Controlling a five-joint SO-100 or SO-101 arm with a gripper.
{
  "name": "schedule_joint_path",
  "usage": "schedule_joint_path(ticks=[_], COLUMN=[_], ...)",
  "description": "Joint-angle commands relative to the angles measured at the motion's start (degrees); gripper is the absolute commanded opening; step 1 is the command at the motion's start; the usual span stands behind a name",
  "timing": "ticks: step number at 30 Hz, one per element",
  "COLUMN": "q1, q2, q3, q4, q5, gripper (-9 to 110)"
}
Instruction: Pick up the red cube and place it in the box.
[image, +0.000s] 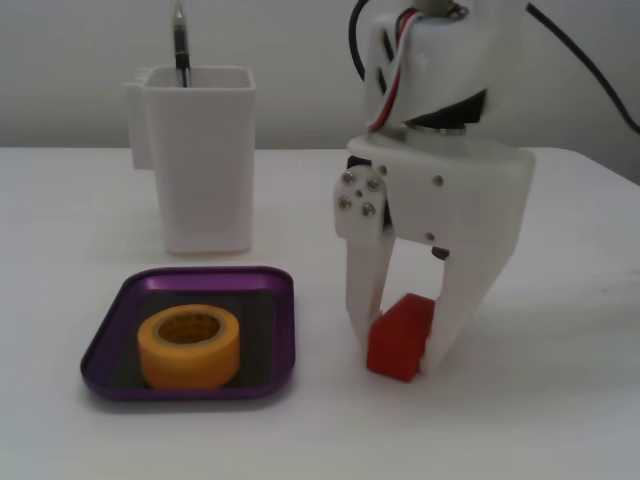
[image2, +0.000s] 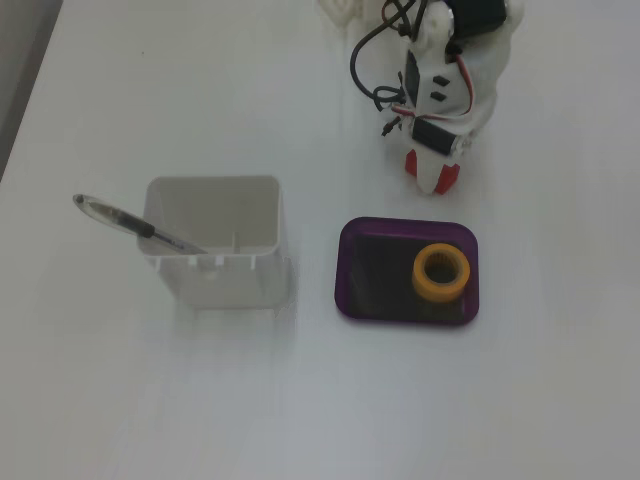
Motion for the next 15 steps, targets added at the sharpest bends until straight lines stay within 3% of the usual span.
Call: schedule_joint_path(ticks=[1, 15], q1=[-0.4, 11.1], q2=[1.1, 7.4], q3=[-3.1, -32.2], q4=[0.7, 13.5], q5=[-1.9, -10.5], gripper=[0, -1])
